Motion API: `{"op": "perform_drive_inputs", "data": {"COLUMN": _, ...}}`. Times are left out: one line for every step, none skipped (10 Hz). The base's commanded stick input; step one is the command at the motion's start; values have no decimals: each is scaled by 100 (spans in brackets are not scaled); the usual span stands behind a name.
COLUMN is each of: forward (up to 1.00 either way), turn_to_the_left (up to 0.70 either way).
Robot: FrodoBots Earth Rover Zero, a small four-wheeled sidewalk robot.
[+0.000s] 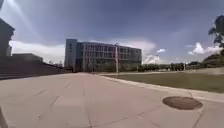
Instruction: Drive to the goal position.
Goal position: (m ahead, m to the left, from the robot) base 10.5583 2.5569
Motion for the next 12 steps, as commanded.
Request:
{"op": "perform_drive_inputs", "data": {"forward": 70, "turn_to_the_left": 0}}
{"op": "perform_drive_inputs", "data": {"forward": 70, "turn_to_the_left": 0}}
{"op": "perform_drive_inputs", "data": {"forward": 70, "turn_to_the_left": 0}}
{"op": "perform_drive_inputs", "data": {"forward": 70, "turn_to_the_left": 0}}
{"op": "perform_drive_inputs", "data": {"forward": 70, "turn_to_the_left": 0}}
{"op": "perform_drive_inputs", "data": {"forward": 70, "turn_to_the_left": 0}}
{"op": "perform_drive_inputs", "data": {"forward": 70, "turn_to_the_left": 0}}
{"op": "perform_drive_inputs", "data": {"forward": 70, "turn_to_the_left": 0}}
{"op": "perform_drive_inputs", "data": {"forward": 70, "turn_to_the_left": 0}}
{"op": "perform_drive_inputs", "data": {"forward": 70, "turn_to_the_left": 0}}
{"op": "perform_drive_inputs", "data": {"forward": 70, "turn_to_the_left": 0}}
{"op": "perform_drive_inputs", "data": {"forward": 70, "turn_to_the_left": 0}}
